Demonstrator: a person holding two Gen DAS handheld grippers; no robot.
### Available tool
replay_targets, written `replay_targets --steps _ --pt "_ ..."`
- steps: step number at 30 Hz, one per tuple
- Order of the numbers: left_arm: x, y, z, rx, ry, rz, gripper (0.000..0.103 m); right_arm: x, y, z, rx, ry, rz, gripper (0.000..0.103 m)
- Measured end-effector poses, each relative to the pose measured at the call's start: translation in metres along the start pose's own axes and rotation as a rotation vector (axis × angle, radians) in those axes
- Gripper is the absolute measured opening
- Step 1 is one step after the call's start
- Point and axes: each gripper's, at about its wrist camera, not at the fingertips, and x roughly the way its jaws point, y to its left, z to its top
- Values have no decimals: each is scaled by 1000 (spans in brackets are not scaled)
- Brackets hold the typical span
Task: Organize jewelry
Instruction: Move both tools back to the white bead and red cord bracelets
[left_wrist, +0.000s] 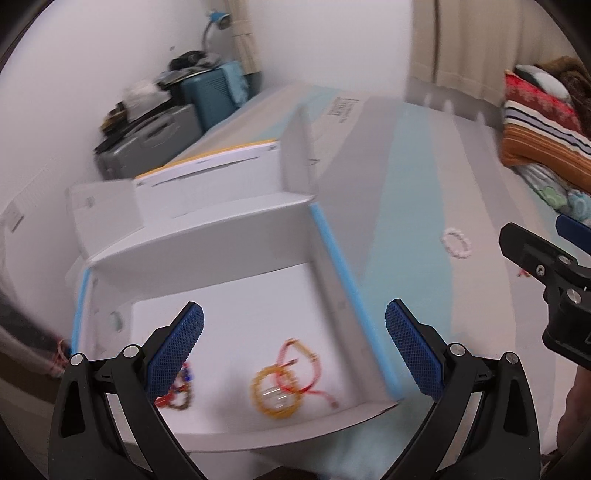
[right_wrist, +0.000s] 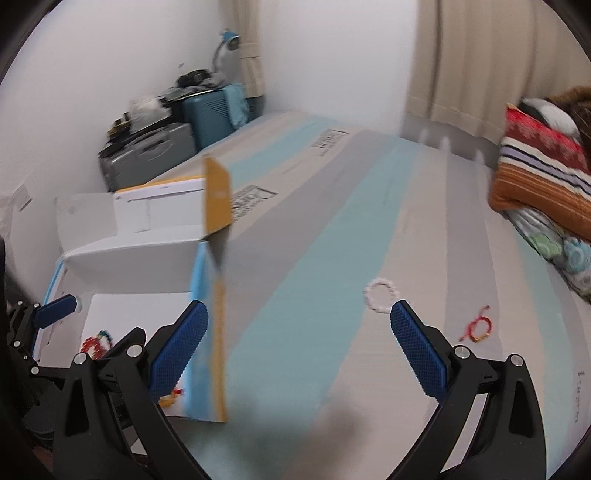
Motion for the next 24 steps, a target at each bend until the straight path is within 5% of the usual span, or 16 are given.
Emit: replay_targets --steps 14,24 --pt "41 -121 32 130 5 -138 97 39 -146 -24 169 52 -181 95" --pt "89 -190 50 159 42 -229 97 65 -209 -51 203 109 -252 95"
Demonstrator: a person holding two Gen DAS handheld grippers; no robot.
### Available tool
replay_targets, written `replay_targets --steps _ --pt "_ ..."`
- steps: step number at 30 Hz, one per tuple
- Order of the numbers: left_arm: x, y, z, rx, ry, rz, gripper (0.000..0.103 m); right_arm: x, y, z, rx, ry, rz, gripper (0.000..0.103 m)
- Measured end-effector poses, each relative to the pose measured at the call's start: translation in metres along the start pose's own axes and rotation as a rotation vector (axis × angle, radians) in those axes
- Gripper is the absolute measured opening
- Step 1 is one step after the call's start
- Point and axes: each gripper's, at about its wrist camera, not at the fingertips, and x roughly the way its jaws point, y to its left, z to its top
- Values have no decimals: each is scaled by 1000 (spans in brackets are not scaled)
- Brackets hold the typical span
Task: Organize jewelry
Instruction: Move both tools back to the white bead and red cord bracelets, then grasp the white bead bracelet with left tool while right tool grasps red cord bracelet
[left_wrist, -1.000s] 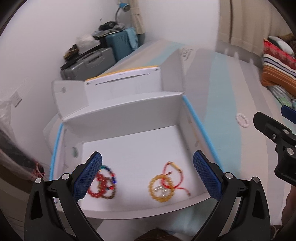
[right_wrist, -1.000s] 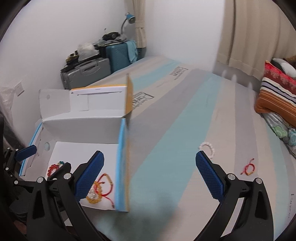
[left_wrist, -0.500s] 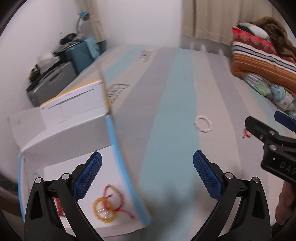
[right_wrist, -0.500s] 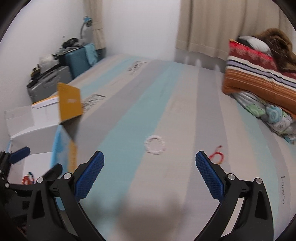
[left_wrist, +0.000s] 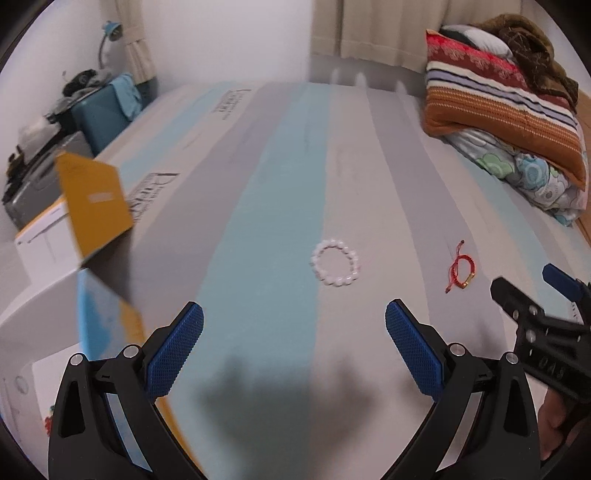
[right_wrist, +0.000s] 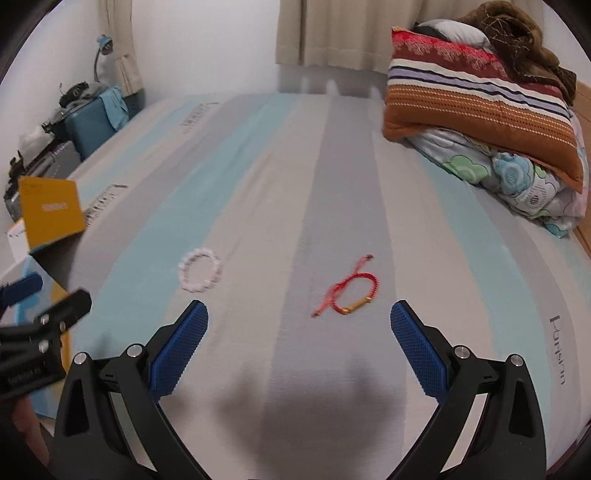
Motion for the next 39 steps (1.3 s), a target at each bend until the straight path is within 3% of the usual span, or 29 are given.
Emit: replay_targets --steps 9,22,32,36,39 --pt "65 -30 15 61 33 -8 97 43 -30 6 42 43 -21 95" --pt "149 -22 15 19 97 -24 97 108 -46 11 72 141 -42 95" --pt "173 -29 15 16 108 -12 97 140 -48 -10 139 186 -26 95" --pt "180 -29 11 5 121 -4 97 152 -41 -15 143 232 17 82" --pt "182 -30 8 20 112 -2 97 156 -37 -18 151 228 -1 80"
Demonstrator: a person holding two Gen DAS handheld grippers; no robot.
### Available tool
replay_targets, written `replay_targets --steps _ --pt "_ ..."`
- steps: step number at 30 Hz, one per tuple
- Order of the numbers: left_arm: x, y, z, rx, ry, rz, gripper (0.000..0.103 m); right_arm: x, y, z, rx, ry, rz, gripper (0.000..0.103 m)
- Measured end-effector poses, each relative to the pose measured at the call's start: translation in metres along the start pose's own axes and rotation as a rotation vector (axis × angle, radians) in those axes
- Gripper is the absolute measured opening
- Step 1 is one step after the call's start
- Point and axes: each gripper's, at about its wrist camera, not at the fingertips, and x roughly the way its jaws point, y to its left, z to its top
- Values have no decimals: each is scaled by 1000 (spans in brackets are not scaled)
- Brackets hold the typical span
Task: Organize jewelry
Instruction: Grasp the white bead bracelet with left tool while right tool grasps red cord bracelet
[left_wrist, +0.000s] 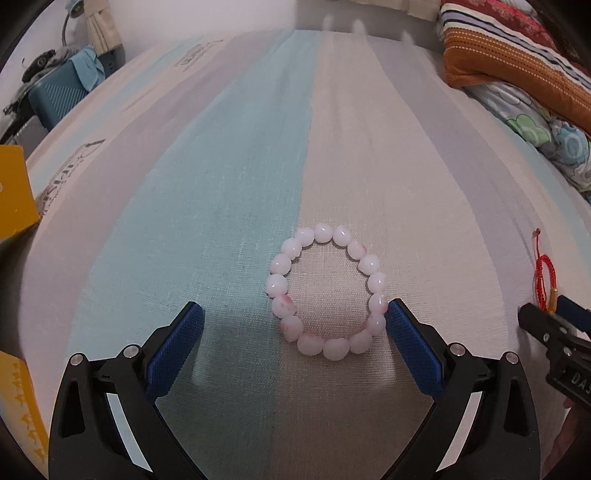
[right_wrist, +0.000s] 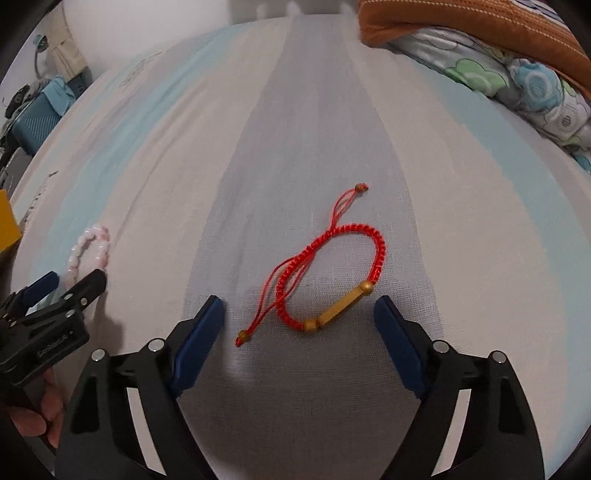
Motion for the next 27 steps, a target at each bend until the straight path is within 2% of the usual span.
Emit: replay_targets --steps 2,3,5,7,8,13,14,16,17,19,27 --pt "1 2 -1 -6 0 -7 96 -1 3 0 -5 -3 -12 79" --pt "0 2 -2 -7 0 -10 96 -1 4 0 -9 -2 -17 74" --pt "0 2 -2 -7 1 -9 91 0 2 1 -2 9 -27 68" --pt "0 3 -2 -6 -1 -14 80 0 0 3 13 19 -37 55" --pt "-1 2 -3 -6 -2 -15 78 0 -2 3 17 22 -41 52" --pt "-4 6 -2 -30 -8 -23 44 -1 -6 5 19 39 -56 29" --pt "-4 7 -1 -30 -9 -21 39 -1 -6 5 18 41 -59 27" --pt "-5 10 -1 -35 -7 -19 23 -1 -6 5 10 46 -61 23" --pt "-6 12 -1 -41 -6 -21 20 -1 -7 5 10 48 -60 21" --pt "-8 16 0 -52 -3 -34 19 -2 -9 6 14 52 -53 17" --pt "-26 17 5 -56 -18 -56 18 -8 -19 13 51 70 -17 16"
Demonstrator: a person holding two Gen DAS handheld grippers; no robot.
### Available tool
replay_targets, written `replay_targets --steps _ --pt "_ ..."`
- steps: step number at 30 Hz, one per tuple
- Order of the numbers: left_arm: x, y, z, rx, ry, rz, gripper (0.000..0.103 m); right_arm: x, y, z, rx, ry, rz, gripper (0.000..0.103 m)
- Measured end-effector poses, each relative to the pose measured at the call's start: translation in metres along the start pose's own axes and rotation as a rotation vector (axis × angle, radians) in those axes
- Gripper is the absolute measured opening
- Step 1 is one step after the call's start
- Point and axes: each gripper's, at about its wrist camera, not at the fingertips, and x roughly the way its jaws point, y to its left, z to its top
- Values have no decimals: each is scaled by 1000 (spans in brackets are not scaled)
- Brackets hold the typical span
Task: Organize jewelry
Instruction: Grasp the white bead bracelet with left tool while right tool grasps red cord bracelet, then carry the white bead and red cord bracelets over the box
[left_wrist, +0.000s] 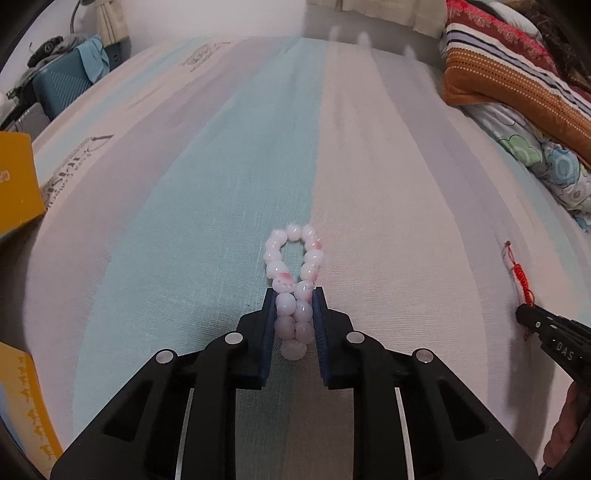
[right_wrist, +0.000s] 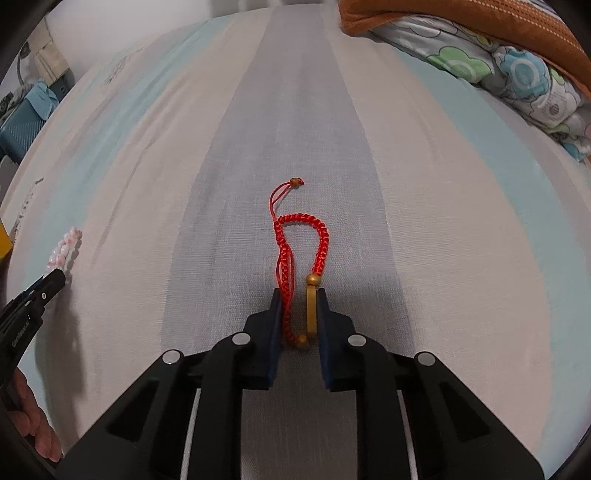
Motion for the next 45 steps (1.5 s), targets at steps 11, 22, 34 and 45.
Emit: replay_targets --steps 11,22,34,45 --pt "-36 -5 5 19 -44 -34 10 -23 -3 -1 35 -51 30 16" --pt "-57 -4 8 23 -71 -42 10 -43 8 2 4 -96 29 16" --pt "-75 -3 8 22 -75 -33 10 -62 24 0 -30 -123 -8 16" --pt "-94 2 -1 26 -58 -21 10 -94 47 -1 -64 -157 -10 16"
